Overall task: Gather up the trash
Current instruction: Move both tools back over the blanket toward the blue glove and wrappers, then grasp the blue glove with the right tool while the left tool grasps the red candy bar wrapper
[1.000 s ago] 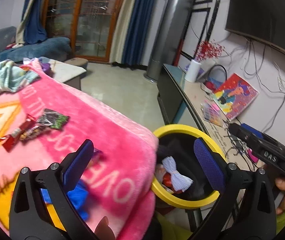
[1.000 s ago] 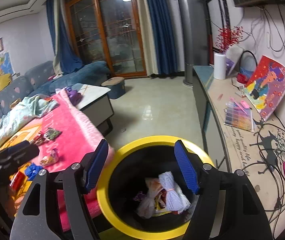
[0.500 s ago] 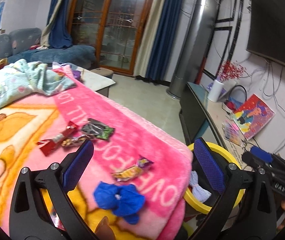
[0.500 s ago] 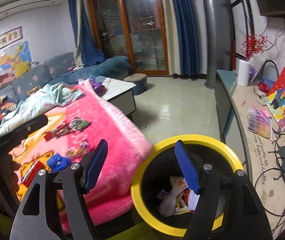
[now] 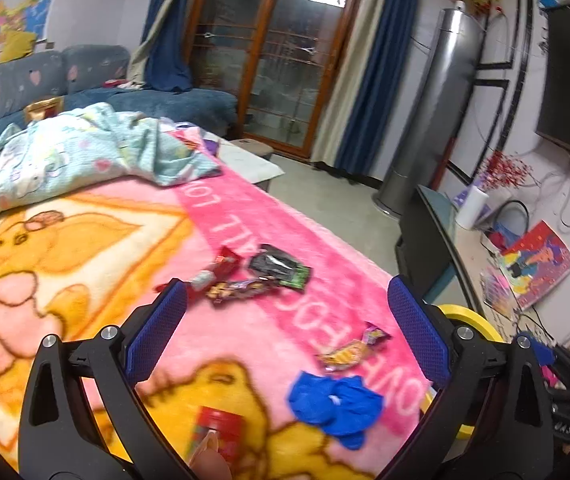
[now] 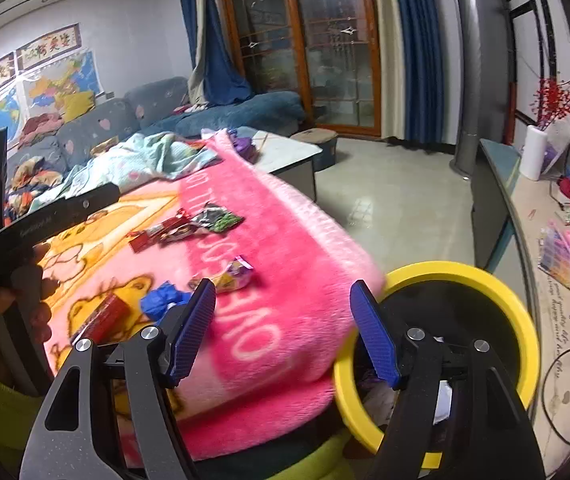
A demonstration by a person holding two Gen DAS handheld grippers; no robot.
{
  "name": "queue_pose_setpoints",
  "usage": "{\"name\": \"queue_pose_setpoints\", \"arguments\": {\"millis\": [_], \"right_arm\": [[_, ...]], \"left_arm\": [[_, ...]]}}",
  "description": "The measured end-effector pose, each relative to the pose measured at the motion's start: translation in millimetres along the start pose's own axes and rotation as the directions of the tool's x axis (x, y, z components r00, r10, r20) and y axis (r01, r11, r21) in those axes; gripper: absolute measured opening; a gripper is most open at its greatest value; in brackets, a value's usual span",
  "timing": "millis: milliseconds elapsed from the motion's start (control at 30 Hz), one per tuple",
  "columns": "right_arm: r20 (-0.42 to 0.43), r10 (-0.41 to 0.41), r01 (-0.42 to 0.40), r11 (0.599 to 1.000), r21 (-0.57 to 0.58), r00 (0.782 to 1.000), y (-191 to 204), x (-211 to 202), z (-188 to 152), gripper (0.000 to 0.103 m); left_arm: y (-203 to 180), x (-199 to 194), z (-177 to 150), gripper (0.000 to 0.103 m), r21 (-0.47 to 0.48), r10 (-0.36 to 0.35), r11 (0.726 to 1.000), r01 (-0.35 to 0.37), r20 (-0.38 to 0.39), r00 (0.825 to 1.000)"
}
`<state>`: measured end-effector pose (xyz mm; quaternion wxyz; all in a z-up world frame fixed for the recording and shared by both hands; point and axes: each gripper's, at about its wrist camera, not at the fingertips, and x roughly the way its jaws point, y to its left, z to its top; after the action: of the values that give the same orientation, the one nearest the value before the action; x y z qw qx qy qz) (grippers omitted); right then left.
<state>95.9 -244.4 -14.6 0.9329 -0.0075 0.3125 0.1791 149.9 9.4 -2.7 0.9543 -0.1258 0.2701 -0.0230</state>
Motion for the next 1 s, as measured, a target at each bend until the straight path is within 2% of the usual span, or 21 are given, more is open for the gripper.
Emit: {"name": "queue_pose_setpoints", "arguments": {"millis": [333,533,867,1000], "right_arm": [[-0.061,0.072,-0.074,0.997,-0.032,0.996,34.7,24.5,-3.3,0.067],[-0.091,0.102,-0.107,0.992,-0.063,0.991,54.4,40.4,-6.5,0.067],[-0.156,0.122,-0.136,0.988,-0.080,0.980,74.3,73.1,-13.1,0.067],[-0.173,0.126,-0.140,0.987,-0.074,0.977,76.5,85.2,-13.7,0.067]], "left_arm": [[45.2,0.6,5.6,0.092,-0.055,0.069,0.996,-0.069,-0.003,0.998],[62.1,14.0,4.4,0.092,-0.019,0.131,0.991,-0.131,-0.019,0.991],[85.4,55.4,-10.0,0.092,0.046,0.158,0.987,-0.153,-0.143,0.977],[91.7,71.0,-8.7,0.082,0.030,0.131,0.991,-0.127,-0.182,0.975]]}}
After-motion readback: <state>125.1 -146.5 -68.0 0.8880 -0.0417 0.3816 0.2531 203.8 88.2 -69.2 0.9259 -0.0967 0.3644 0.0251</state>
